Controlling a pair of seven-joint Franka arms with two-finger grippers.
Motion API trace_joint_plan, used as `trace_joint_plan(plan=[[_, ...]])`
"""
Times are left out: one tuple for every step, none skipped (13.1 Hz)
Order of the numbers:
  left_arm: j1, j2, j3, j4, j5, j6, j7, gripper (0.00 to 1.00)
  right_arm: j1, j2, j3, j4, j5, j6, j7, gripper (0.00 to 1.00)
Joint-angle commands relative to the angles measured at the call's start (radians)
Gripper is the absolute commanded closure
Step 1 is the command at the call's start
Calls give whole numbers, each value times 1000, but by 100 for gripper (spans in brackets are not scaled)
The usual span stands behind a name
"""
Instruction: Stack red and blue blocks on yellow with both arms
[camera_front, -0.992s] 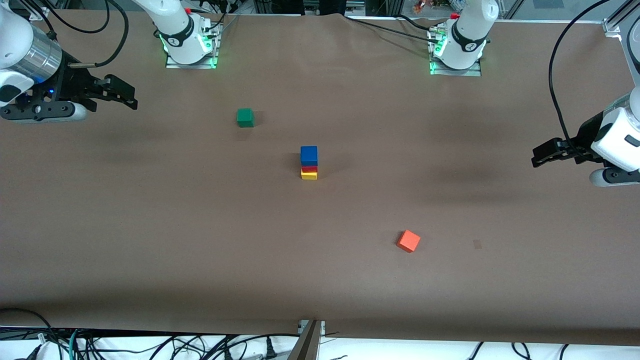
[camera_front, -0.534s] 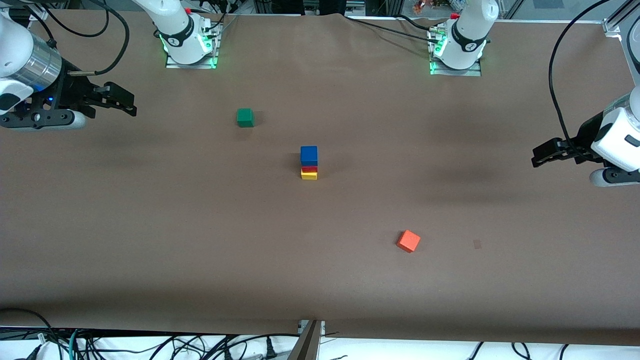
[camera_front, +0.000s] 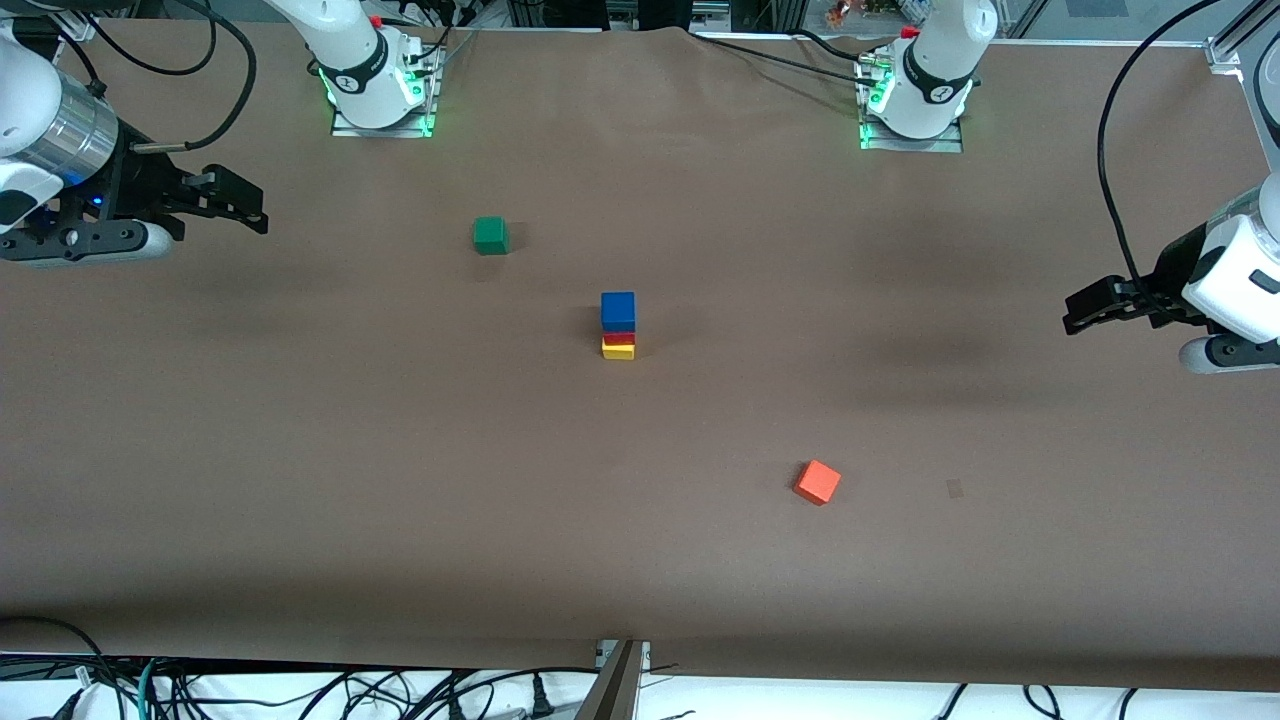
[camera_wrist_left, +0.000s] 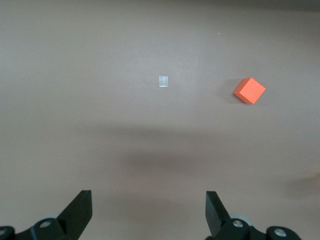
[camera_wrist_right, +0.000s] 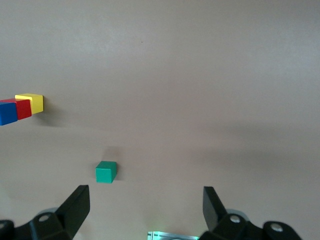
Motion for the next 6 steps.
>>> trace_joint_plan(plan=[[6, 14, 0, 36, -19, -16, 11, 0, -3, 5, 0, 19, -15, -12, -29, 0], [4, 14, 0, 38, -18, -16, 11, 0, -3, 5, 0, 19, -15, -14, -29, 0], [3, 14, 0, 38, -15, -16, 11, 0, -5, 5, 0, 19, -16, -14, -31, 0], [3, 14, 0, 38, -15, -16, 11, 0, -6, 5, 0, 19, -16, -12, -34, 0], [3, 15, 0, 38, -15, -16, 11, 0, -5, 5, 0, 19, -16, -11, -41, 0], [1, 15, 0, 38, -15, -16, 11, 0, -5, 5, 0, 19, -18, -9, -44, 0]])
